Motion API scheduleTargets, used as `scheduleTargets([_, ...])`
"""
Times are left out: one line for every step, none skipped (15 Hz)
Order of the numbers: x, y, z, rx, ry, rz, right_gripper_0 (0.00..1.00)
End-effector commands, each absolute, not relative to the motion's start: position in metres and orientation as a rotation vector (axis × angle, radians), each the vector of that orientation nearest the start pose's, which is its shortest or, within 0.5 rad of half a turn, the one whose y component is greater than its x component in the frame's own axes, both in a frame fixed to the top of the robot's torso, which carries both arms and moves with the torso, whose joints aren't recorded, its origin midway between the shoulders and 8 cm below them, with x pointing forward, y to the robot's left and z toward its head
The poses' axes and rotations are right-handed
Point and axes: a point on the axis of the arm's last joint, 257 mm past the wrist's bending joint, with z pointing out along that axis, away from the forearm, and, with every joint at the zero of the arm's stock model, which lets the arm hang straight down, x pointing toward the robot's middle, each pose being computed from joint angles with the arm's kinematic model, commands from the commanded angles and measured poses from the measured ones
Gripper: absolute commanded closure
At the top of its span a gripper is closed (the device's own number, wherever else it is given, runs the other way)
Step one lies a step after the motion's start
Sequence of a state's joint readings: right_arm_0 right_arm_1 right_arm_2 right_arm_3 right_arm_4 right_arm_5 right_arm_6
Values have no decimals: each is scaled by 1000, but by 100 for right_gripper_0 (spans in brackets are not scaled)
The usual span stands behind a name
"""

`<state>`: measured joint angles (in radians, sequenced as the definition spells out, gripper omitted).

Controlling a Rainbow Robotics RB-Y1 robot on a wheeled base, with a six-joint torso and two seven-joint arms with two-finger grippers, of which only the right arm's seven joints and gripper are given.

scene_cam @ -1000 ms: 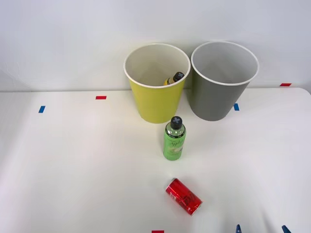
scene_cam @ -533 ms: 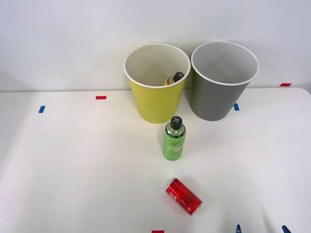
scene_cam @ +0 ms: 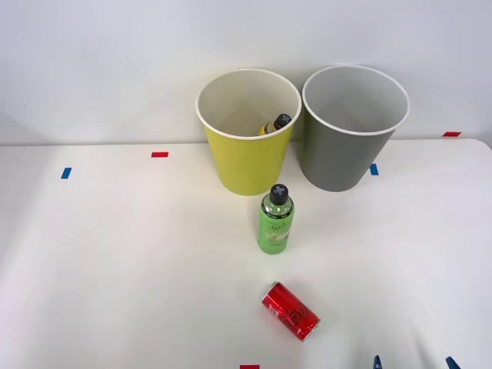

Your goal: Put cans in the gray bin, plastic bottles in the light green bin

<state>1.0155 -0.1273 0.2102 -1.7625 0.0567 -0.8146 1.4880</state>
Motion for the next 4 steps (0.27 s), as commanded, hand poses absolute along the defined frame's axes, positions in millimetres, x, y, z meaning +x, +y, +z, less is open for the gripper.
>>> scheduleTargets([203,-244,-296,15,1545,-32,0])
scheduleTargets([203,-244,-296,15,1545,-32,0])
scheduleTargets([203,-244,-296,15,1545,-32,0])
scheduleTargets([203,-244,-296,15,1545,-32,0])
